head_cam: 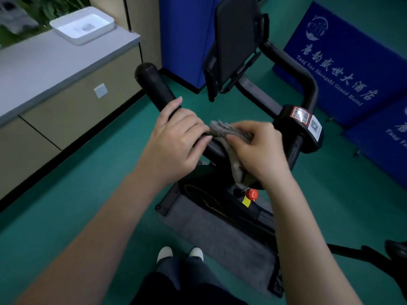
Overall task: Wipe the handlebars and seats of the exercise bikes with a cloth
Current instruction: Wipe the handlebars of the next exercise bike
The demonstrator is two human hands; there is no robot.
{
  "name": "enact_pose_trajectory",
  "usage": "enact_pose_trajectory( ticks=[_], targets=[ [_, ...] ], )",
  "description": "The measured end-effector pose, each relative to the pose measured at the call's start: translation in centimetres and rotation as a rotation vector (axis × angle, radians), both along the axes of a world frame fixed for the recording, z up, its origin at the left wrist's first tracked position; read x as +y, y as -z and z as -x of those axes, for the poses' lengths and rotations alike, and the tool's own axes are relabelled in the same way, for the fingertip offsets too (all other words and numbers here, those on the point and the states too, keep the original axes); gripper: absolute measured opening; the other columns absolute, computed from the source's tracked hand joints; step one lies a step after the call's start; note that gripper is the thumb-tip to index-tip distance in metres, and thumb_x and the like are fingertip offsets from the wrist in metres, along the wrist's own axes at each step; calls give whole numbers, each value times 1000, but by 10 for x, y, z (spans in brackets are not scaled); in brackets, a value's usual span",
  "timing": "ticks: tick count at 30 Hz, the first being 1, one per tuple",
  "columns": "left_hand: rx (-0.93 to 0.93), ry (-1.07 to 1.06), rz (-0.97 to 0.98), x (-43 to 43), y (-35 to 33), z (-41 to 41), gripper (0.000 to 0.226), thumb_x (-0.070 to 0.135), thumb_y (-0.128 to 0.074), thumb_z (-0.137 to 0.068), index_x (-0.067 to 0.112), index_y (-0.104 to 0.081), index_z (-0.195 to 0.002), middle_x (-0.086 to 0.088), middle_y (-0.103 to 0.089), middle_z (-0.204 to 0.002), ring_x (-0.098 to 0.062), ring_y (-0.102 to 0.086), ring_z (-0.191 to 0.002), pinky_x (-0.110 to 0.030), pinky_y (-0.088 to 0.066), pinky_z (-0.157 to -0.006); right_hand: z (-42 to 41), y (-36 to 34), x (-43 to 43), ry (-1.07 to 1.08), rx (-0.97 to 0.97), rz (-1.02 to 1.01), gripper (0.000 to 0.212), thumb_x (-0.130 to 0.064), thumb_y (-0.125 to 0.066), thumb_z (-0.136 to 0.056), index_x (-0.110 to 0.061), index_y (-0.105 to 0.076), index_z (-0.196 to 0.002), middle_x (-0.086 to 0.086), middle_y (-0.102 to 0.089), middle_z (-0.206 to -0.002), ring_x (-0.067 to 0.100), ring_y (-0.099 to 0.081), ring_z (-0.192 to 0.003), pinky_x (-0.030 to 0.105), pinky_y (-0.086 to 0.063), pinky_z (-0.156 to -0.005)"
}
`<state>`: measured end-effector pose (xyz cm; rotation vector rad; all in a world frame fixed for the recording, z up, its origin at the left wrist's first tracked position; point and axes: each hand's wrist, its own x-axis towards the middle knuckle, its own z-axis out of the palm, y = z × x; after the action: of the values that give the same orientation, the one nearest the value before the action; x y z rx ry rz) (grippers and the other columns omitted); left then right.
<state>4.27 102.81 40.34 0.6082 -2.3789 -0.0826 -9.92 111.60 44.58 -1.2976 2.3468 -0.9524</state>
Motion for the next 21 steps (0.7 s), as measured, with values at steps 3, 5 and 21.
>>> enact_pose_trajectory(
  ticks=[3, 5, 21],
  targets=[
    [16, 3, -1, 0, 2, 0, 21, 22, -55, -93, 7, -69, -89, -3, -68, -88, -24, -62, -92, -36, -20, -114, 15, 2, -26, -121, -175, -132, 12, -17, -67, -86, -19, -74, -95, -4, -70, -86, 8, -63, -88, 17, -45, -78],
    [33, 4, 0, -1, 3, 0, 20, 22, -57, -93, 7, -70, -89, -3, -68, -88, -23, -62, -92, -37, -22, -114, 22, 4, -32, -208, -276, -170, 10, -14, -66, -87, -14, -74, -93, 1, -71, -87, 11, -63, -84, 29, -50, -83],
    [55, -18, 13, 7, 3, 7, 18, 18, -56, -92, 9, -71, -87, -1, -67, -87, -23, -62, -91, -41, -22, -115, 46, 2, -4, -357, -235, -248, 10, -11, -66, -87, -18, -72, -91, 3, -73, -90, 13, -65, -85, 39, -52, -90]
  ],
)
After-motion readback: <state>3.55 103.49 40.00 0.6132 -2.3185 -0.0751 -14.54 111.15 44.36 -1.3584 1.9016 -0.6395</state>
